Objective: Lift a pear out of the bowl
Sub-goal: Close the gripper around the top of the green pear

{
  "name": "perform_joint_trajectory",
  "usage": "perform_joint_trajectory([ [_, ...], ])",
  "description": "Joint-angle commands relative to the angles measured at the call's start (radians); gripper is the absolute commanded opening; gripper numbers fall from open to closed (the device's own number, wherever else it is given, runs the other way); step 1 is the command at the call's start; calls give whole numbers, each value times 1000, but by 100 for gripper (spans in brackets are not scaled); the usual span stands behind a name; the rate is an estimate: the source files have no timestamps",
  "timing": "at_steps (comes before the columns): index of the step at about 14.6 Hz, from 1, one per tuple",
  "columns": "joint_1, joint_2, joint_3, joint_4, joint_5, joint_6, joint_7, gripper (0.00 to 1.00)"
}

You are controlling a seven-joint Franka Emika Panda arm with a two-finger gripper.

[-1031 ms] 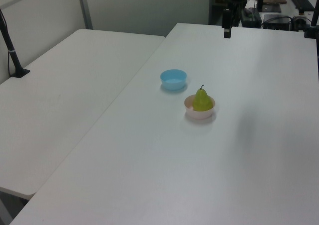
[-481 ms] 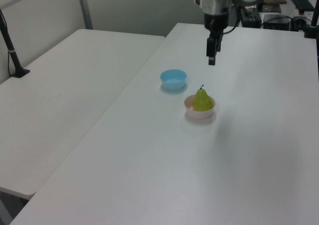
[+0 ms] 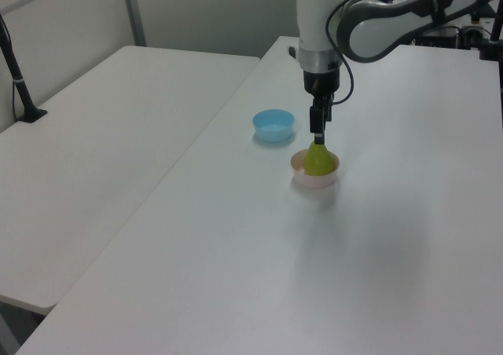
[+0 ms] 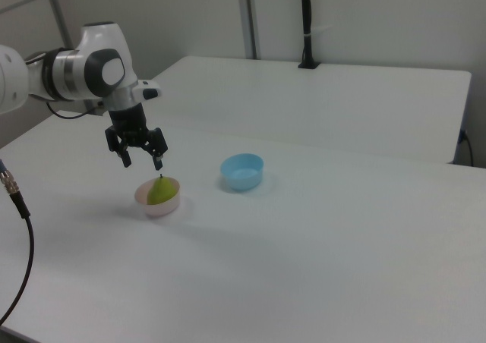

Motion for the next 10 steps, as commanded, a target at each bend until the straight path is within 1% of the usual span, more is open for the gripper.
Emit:
perform_joint_trajectory([
  [1, 2, 10, -9, -5, 6, 17, -5, 95],
  [3, -1, 30, -10, -5, 6, 26, -5, 90],
  [7, 0, 68, -12, -12, 3, 63, 18, 89],
  [10, 2, 94, -13, -12, 0, 83, 18, 86],
])
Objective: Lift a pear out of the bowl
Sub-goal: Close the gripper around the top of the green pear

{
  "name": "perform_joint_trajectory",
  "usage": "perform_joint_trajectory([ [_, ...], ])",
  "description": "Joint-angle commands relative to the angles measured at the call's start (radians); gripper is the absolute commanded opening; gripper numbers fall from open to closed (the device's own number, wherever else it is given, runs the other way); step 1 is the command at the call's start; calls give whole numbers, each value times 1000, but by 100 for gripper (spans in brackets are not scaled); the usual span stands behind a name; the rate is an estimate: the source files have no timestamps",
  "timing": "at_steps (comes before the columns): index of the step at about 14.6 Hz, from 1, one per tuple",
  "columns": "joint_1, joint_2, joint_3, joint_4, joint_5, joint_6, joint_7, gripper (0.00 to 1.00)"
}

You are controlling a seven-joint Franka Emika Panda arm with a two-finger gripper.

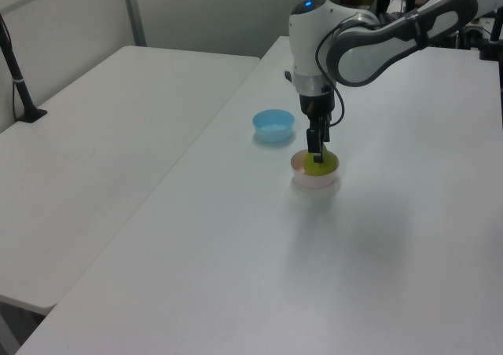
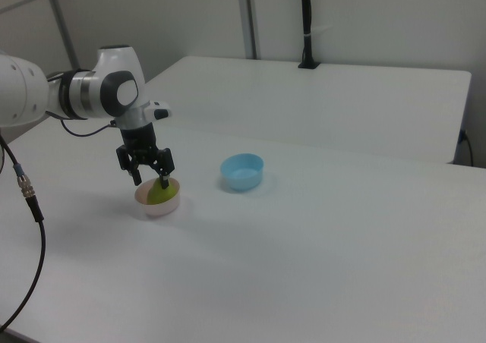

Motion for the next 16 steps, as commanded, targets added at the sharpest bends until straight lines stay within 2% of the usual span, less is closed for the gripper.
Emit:
perform_joint_trajectory([
  [1, 11, 17, -10, -12, -1, 48, 15, 86],
  [8, 16, 51, -10, -22, -8, 108, 24, 73],
  [13, 18, 45, -10, -24, -21, 100, 24, 37],
  [16, 19, 14, -8, -19, -21, 62, 24, 34],
])
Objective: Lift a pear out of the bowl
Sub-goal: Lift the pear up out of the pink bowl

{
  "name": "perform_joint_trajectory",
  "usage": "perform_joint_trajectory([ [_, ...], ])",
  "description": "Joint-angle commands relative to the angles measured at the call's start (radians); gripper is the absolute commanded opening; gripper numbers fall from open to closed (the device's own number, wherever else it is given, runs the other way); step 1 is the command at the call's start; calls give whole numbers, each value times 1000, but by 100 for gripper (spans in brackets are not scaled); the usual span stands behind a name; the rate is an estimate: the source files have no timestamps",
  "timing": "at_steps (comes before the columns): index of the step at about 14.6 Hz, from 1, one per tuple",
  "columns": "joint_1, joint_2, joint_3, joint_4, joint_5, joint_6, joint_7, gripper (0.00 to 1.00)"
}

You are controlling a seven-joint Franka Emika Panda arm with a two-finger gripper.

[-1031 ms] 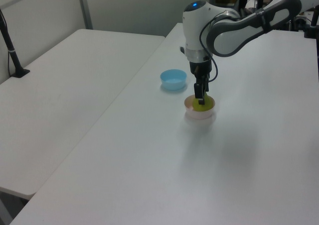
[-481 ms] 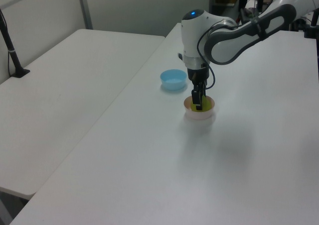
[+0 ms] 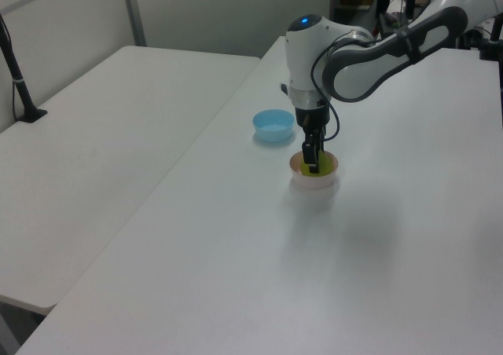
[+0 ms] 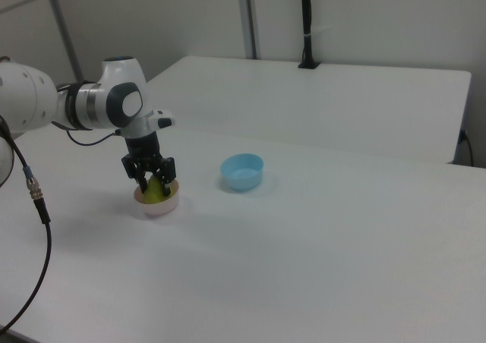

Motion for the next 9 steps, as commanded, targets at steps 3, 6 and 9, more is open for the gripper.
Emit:
perform_joint_trajectory([
  [3, 16, -83, -4, -16, -11, -42, 21, 34],
  [6, 11, -129, -4, 5, -4, -87, 13, 34],
  [9, -1, -179, -13, 27, 2, -158, -3, 34],
])
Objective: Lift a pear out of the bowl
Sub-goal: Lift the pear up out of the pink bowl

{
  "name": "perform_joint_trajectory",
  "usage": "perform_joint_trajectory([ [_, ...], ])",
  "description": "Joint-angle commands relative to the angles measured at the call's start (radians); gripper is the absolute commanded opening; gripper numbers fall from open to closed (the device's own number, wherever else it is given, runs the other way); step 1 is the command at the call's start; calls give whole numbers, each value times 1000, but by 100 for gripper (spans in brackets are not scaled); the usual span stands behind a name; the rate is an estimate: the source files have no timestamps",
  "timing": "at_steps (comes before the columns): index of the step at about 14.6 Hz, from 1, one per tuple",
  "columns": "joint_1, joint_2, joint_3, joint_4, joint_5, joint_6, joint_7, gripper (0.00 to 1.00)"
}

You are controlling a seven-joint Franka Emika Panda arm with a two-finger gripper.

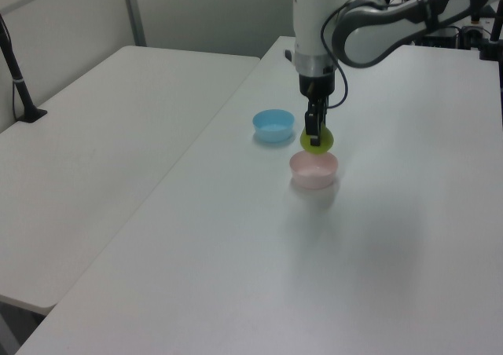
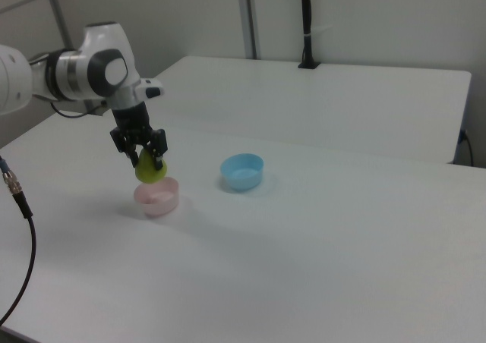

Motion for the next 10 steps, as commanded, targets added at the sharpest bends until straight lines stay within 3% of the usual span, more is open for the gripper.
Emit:
perform_joint_trajectory([
  [1, -16, -66, -19, 0, 2, -59, -16, 34],
  [7, -192, -46, -20, 20, -6, -45, -165, 34],
  [10, -246, -14, -20, 19, -9, 23, -203, 34],
])
